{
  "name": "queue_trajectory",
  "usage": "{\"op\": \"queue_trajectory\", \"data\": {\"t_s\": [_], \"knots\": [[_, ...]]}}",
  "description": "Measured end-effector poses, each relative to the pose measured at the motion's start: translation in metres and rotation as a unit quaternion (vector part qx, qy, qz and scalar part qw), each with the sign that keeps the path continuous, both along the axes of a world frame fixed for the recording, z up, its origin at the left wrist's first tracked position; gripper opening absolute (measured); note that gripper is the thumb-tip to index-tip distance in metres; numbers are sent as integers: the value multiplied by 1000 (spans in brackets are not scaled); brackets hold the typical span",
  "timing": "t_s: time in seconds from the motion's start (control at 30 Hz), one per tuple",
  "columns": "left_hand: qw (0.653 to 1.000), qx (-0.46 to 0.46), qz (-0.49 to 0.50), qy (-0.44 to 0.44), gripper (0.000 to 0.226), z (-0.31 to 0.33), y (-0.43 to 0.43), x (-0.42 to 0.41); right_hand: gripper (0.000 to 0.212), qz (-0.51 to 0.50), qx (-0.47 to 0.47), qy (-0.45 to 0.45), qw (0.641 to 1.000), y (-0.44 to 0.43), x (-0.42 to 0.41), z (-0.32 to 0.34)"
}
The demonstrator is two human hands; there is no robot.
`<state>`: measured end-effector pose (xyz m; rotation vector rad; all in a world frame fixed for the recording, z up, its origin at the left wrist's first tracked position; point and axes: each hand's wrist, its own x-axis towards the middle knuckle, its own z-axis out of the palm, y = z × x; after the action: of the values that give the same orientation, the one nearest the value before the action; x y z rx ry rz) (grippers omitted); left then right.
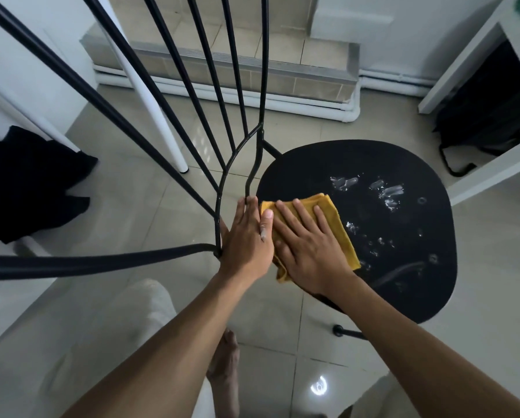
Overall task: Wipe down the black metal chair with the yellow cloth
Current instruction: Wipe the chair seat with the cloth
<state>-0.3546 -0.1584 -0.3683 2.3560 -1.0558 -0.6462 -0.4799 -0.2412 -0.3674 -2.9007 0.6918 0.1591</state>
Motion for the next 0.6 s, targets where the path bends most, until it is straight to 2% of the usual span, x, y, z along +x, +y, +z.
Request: {"op": "queue_trajectory", "data": {"t_s": [0.17, 0.37, 0.47, 0.6], "knots": [[1000, 2, -6, -10, 81, 1, 2, -1, 57, -48, -6, -28, 998, -31, 40, -3], [998, 11, 12, -68, 76, 2, -6, -3, 57, -120, -2, -57, 991, -67, 61, -7], [999, 29, 14, -43, 76, 1, -26, 1, 56, -125, 0, -75, 989, -66, 59, -8], [999, 15, -28, -35, 85, -1, -46, 5, 57, -120, 7, -57, 991, -58, 41, -8]]}}
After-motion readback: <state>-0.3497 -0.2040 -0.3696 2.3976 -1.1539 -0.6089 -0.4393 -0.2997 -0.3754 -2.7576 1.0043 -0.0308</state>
